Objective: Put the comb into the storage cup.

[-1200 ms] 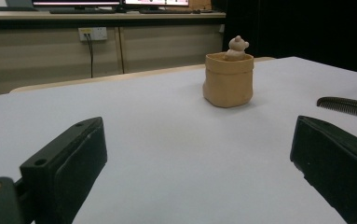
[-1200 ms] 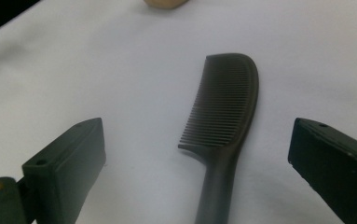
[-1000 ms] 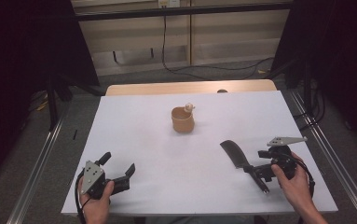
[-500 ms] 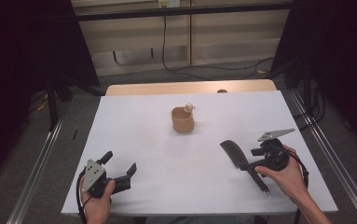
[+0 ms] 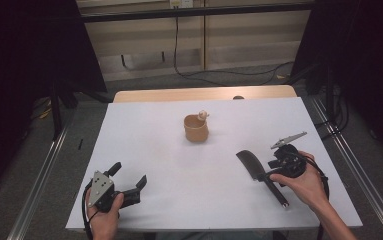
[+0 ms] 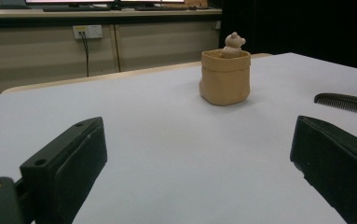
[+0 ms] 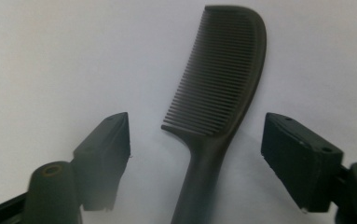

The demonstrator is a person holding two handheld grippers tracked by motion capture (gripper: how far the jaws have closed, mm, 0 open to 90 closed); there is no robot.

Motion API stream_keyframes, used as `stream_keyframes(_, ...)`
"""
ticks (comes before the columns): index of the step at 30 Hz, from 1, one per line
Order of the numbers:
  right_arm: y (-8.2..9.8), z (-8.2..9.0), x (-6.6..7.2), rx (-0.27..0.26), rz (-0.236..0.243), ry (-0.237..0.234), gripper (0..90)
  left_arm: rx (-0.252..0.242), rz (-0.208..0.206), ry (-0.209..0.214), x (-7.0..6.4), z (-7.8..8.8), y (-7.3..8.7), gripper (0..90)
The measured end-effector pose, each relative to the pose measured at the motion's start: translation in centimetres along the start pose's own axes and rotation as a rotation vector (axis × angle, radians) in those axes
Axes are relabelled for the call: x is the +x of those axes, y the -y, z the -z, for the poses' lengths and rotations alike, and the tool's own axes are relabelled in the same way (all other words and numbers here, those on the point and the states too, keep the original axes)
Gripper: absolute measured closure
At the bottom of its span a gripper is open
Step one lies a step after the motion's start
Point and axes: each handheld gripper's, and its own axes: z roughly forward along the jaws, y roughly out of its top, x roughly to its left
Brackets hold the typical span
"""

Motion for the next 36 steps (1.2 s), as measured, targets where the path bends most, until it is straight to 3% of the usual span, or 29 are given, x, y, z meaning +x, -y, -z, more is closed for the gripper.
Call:
stream_keyframes(9, -0.3, -0.5, 0.4, 0.085, 0.007, 0.037, 39.4, 0.003, -0.002, 0.001, -0.1, -0.1, 0.0, 3.8)
stream_keyframes(12, -0.4, -0.5, 0.4, 0.114, -0.013, 0.038, 45.2, 0.001, 0.0, 0.002, -0.1, -0.1, 0.0, 3.8)
stream_keyframes(16, -0.3, -0.6, 0.2, 0.115, -0.017, 0.039, 47.5, 0.003, 0.0, 0.005, 0.0, -0.1, 0.0, 3.8)
stream_keyframes(20, -0.2, -1.0, 0.3, 0.149, -0.009, 0.04, 51.4, 0.002, 0.004, 0.009, 0.0, 0.0, 0.0, 3.8)
stream_keyframes(24, -0.1, -1.3, 0.7, 0.18, 0.003, 0.07, 54.9, 0.003, 0.002, 0.01, 0.0, 0.0, 0.0, 3.8)
stream_keyframes(30, -0.2, -1.4, 0.7, 0.19, 0.029, 0.1, 61.0, 0.003, 0.007, 0.011, 0.1, 0.0, 0.0, 3.8)
stream_keyframes(36, -0.2, -1.5, 0.7, 0.195, 0.016, 0.107, 63.5, 0.004, 0.004, 0.015, 0.0, -0.1, 0.0, 3.8)
